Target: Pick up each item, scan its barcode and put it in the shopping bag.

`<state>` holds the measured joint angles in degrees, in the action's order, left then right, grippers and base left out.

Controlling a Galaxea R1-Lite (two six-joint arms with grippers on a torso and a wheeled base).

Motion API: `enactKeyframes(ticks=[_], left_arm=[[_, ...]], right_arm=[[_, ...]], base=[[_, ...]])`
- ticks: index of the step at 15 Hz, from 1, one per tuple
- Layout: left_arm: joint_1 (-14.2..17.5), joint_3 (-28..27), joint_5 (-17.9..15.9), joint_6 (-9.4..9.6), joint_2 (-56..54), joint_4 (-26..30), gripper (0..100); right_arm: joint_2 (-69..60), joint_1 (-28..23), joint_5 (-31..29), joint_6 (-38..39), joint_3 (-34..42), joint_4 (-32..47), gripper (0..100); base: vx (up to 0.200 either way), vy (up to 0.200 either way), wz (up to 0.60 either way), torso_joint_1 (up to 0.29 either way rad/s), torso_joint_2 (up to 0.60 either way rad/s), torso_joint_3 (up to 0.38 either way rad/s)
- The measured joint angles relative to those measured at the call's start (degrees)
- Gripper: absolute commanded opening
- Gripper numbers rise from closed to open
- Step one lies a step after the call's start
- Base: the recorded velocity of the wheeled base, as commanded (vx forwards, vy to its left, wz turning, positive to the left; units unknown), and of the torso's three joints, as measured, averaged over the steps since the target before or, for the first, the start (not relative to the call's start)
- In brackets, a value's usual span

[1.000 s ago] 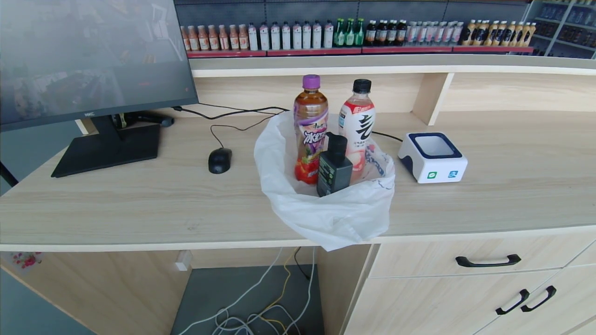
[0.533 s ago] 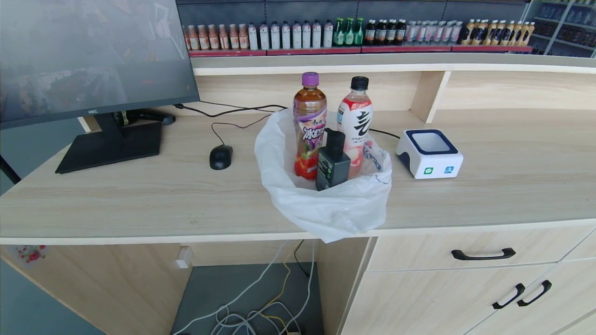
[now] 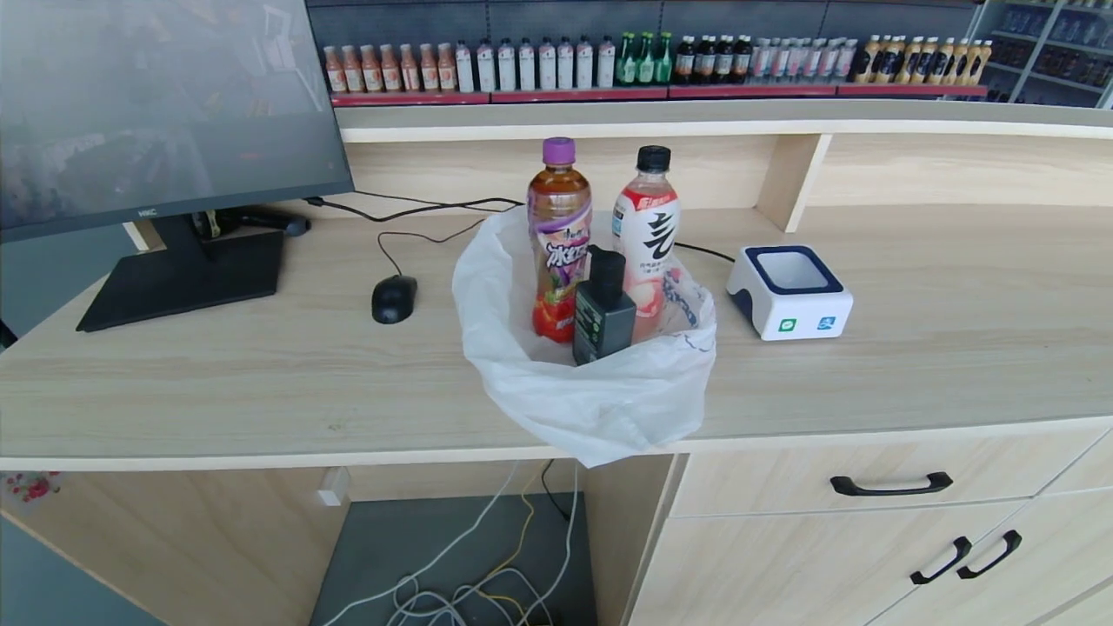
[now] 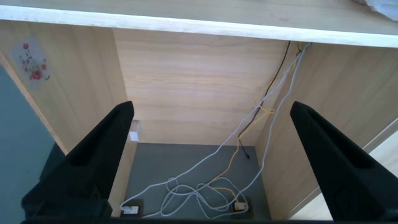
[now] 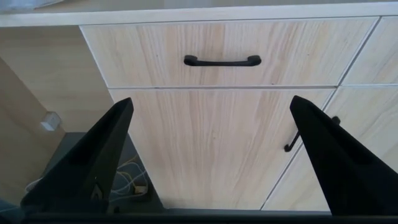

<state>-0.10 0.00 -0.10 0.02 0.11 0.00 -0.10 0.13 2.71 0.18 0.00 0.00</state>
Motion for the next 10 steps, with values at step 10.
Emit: enactKeyframes(ticks=[10], left_arm=[[0.0,0.0,0.0,-0.02,0.0,0.0,100]], right_arm=[[0.02,0.05,0.0,0.0,0.0,0.0,100]], base=[[0.0,-0.2,0.0,0.0,0.0,0.002]])
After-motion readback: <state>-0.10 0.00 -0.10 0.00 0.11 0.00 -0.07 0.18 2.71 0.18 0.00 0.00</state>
